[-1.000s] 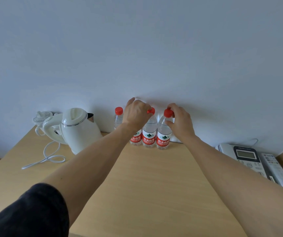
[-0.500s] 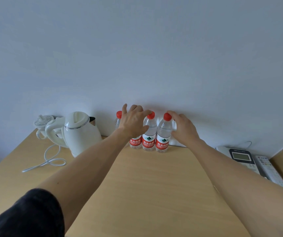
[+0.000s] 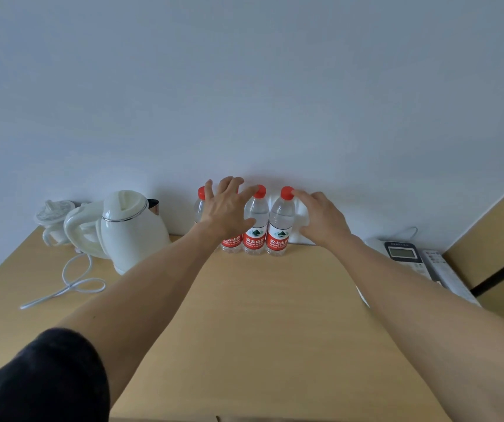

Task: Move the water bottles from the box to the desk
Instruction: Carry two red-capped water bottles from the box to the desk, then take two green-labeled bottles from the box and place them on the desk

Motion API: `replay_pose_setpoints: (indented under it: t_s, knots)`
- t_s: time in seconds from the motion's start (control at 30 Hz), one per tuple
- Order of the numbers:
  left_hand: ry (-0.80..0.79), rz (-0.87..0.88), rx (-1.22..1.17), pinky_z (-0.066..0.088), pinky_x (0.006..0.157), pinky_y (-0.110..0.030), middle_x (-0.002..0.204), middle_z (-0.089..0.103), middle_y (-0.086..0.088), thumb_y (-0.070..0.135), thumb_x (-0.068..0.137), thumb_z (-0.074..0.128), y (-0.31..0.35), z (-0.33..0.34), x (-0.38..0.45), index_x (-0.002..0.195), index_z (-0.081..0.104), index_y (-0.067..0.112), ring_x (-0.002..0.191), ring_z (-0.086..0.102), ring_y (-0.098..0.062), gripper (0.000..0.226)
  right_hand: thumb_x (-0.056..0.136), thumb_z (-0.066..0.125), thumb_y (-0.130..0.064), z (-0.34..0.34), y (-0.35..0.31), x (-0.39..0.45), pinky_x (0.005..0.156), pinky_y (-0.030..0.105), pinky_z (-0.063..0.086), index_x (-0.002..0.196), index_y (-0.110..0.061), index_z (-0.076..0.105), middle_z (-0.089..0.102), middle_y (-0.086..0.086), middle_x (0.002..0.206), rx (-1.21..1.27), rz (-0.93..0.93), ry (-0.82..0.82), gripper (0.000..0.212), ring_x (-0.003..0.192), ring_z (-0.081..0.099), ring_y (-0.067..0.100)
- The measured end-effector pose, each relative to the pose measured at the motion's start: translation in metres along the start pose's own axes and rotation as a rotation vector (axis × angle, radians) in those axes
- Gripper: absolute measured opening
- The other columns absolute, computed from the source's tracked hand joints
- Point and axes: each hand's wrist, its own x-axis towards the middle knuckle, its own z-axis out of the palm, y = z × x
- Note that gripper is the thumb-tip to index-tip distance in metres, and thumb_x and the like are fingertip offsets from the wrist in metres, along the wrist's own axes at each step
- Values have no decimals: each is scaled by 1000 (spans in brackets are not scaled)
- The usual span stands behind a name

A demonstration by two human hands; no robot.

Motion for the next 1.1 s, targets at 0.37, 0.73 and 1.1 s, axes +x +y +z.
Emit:
replay_pose_setpoints:
  t_s: [0.37, 0.73, 1.1]
  knots:
    - [-5, -7, 25, 10, 120, -59, 155, 32, -5, 55, 89, 62, 25, -15, -10, 147, 37, 35, 148, 21, -29, 66, 85, 68, -17, 0, -3, -35, 81, 34, 46, 150, -31, 35, 46, 11, 131, 2, 64, -16, 75, 117, 52, 30]
    - [-41, 102, 69, 13, 118, -55, 154, 33, -3, 59, 91, 55, 155, -27, -35, 150, 35, 35, 146, 24, -26, 67, 92, 63, -32, -47, 59, -148, 95, 42, 49, 152, -29, 34, 47, 13, 132, 38, 191, 31, 66, 120, 52, 30]
    - [-212, 484, -24, 17, 117, -59, 157, 32, -4, 64, 91, 52, 420, 4, -164, 150, 35, 35, 145, 28, -30, 68, 90, 65, -40, -90, 206, -422, 98, 42, 50, 151, -34, 35, 48, 8, 140, -11, 657, 55, 68, 126, 51, 30]
